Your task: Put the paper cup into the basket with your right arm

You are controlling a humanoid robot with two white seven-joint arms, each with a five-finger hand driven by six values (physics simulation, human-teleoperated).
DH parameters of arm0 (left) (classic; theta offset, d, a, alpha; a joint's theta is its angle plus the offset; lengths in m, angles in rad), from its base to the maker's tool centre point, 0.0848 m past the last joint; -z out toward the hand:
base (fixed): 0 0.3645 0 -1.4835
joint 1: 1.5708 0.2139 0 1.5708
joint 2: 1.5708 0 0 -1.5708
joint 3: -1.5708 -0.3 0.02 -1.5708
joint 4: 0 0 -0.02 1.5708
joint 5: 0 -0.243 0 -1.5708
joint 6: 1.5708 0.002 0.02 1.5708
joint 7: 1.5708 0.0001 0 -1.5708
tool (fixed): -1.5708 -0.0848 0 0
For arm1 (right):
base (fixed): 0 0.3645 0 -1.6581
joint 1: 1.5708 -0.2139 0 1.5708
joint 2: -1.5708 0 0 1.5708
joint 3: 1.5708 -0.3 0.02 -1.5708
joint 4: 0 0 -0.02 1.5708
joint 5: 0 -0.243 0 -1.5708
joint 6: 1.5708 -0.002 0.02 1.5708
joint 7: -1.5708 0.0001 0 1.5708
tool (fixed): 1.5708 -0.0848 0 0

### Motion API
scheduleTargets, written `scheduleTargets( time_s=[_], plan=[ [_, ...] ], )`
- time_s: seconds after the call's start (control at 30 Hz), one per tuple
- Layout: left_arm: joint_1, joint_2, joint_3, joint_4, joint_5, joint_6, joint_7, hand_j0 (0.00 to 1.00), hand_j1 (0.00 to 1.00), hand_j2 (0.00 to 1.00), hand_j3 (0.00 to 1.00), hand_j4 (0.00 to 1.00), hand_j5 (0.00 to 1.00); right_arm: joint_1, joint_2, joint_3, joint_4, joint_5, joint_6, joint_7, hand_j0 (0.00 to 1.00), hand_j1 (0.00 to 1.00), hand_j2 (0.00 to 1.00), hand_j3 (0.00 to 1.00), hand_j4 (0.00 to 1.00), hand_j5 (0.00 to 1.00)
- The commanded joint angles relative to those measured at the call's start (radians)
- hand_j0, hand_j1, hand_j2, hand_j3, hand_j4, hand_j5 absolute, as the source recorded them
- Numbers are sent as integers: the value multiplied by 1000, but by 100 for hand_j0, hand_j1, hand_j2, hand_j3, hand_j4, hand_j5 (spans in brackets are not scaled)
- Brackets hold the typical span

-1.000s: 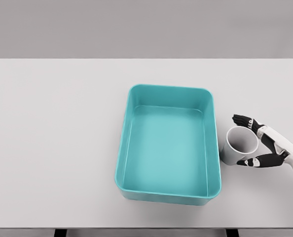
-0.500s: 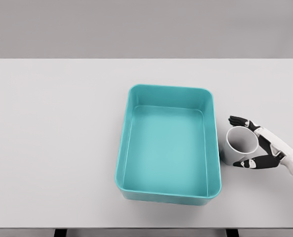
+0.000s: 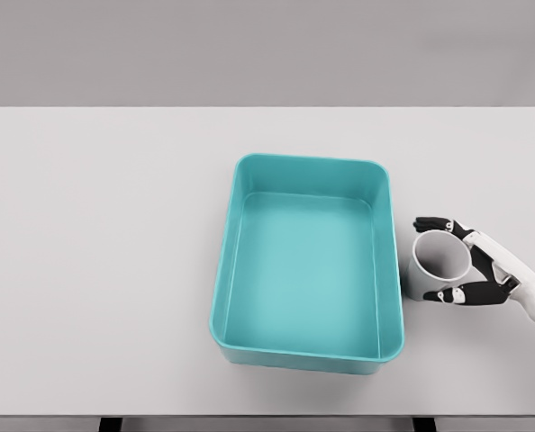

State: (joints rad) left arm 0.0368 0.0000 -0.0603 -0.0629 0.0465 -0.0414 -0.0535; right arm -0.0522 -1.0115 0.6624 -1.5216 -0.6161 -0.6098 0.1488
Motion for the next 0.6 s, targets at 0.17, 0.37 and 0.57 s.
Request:
scheduleTargets(
  time_s=[0.17,0.37,0.57],
  plan=[
    [0,0,0,0,0,0,0,100,100,100,100,100,100,2,1,0,1,6,-1,0,63,63,63,63,63,63],
    [0,0,0,0,0,0,0,100,100,100,100,100,100,0,1,0,1,6,-1,0,62,62,62,62,62,62],
    [-2,0,0,0,1,0,0,100,100,100,100,100,100,-14,-4,0,-3,6,-1,0,62,62,62,62,62,62]
  ],
)
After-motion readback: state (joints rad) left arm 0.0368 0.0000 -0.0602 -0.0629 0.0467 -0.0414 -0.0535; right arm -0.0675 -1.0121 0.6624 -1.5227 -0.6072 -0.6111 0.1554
